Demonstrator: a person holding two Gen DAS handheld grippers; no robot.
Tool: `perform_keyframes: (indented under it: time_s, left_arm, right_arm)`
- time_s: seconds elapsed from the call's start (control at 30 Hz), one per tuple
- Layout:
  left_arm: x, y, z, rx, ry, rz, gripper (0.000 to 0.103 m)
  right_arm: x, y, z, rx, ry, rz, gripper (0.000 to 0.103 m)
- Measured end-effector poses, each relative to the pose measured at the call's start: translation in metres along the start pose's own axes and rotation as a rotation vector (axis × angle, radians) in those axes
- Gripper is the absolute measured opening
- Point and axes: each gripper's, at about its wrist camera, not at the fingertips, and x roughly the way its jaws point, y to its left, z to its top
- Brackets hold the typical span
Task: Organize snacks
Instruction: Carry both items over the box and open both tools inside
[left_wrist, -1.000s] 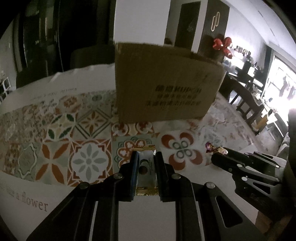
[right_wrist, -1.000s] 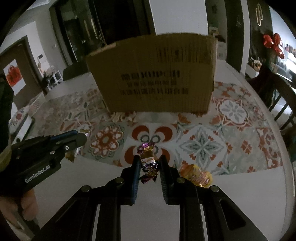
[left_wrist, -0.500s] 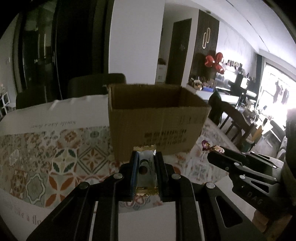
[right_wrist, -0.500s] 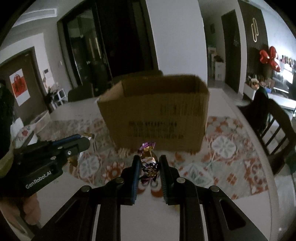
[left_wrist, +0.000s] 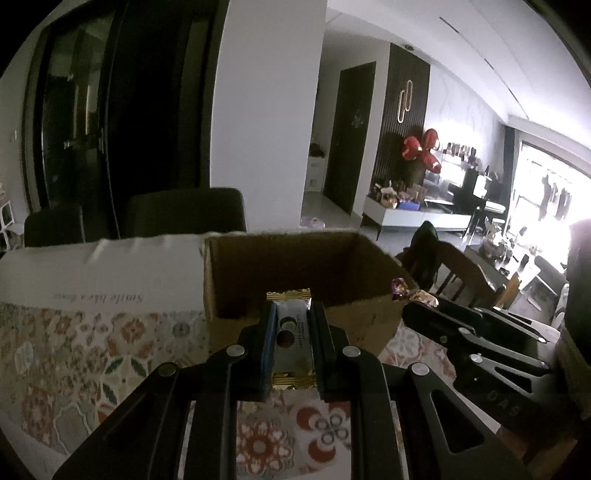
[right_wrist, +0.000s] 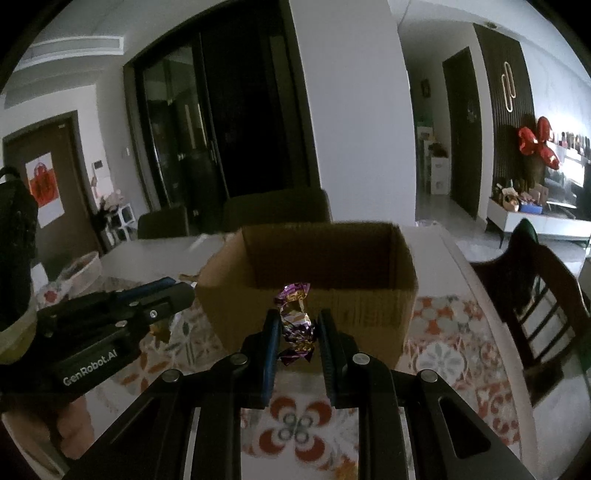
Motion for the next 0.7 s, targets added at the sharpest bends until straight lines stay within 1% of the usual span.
perform_keyframes:
  time_s: [0.13, 0.23, 0.47, 0.63, 0.7]
  left_arm:
    - [0.011, -0.001, 0.016, 0.015, -0.016, -0.012, 0.019]
    - [0.021, -0.001, 0.026, 0.032, -0.019, -0.018, 0.019]
    - [0.054, 0.003, 0.045, 0.030, 0.008, -0.017, 0.019]
    - [0.080, 0.007, 0.054, 0.024, 0.049, -0.008, 0.020]
    - [0.088, 0.009, 0.056, 0.019, 0.061, 0.000, 0.025]
  right_arm:
    - [0.008, -0.004, 0.016, -0.003, -0.017, -0.002, 0.022]
    - [0.018, -0.011, 0.026, 0.007, -0.014, 0.004, 0.022]
    - [0.043, -0.021, 0.044, 0.004, 0.001, -0.016, 0.022]
    - [0.062, -0.027, 0.053, -0.004, 0.023, -0.035, 0.022]
    - [0.067, -0.030, 0.055, -0.006, 0.028, -0.048, 0.022]
